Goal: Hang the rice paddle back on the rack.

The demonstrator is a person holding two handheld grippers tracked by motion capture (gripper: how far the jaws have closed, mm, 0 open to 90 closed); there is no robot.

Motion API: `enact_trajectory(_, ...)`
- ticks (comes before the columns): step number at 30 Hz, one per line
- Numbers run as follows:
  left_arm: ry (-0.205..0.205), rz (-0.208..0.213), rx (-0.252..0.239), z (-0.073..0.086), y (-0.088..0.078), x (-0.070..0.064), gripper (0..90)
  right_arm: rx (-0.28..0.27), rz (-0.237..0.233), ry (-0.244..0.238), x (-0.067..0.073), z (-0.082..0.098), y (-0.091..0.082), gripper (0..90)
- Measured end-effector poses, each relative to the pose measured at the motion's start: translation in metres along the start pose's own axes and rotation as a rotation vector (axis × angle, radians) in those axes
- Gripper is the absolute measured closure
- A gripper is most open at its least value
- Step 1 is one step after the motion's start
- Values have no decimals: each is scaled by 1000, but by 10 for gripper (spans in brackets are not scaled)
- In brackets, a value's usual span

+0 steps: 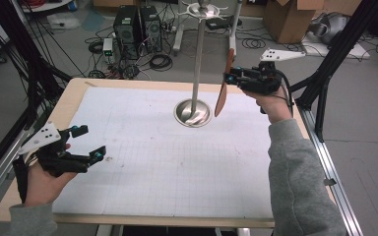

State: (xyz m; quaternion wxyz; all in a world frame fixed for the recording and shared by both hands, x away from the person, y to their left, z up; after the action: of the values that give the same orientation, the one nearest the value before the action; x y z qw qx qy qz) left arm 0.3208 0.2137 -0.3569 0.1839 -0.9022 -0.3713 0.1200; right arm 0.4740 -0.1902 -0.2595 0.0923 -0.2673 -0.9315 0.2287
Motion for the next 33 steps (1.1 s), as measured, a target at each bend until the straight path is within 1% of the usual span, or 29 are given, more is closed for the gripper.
enact_trajectory(1,1,-2,-1,0,-1,1,26,11,0,1,0,-1,0,647)
enact_trajectory(2,-2,-5,-4,0,-2,2,26,11,8,-5,-1,-2,1,647)
enact_trajectory(4,-4,-7,-5,1,-3,2,26,6,10,-6,-2,-7,0,647)
enact_trajectory(6,-8,-8,-7,2,-4,3,26,-3,7,-1,-3,-10,-1,647)
enact_trajectory(11,-14,-24,-17,5,-4,6,26,2,20,6,-9,-13,-3,647)
enact_trajectory(15,-18,-18,-15,5,-3,6,26,4,24,11,-16,-15,-3,647)
enact_trajectory(17,-14,-17,-12,5,-2,6,26,9,24,15,-19,-17,-2,647)
enact_trajectory(19,-14,-17,-8,6,-2,6,26,3,23,16,-22,-20,-1,647)
enact_trajectory(24,-18,-15,-6,7,-2,7,26,6,32,23,-28,-23,0,647)
enact_trajectory(26,-23,-12,-8,7,-1,8,26,4,32,22,-29,-26,-1,647)
enact_trajectory(28,-23,-9,-5,7,1,8,26,14,35,24,-30,-29,-2,647)
enact_trajectory(29,-23,-9,-3,7,1,8,26,10,41,19,-30,-31,-3,647)
enact_trajectory(31,-27,-4,-5,7,2,8,26,6,37,16,-30,-34,-4,647)
enact_trajectory(33,-17,-1,-5,6,2,7,26,14,44,13,-31,-36,-4,647)
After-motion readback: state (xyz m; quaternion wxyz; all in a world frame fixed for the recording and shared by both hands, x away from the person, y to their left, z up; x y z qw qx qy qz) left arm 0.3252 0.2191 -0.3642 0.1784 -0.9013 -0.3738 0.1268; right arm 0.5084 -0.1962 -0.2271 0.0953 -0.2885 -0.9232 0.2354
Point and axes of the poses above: each handheld gripper's, and its own axes: y roughly forward along the jaws, z roughly out of its underside, x roughly to its left, the point moved 8 cm from there along y, roughly forward along the jaws, and after that the axes turned 13 degrees about x, right-handed, at the moved point
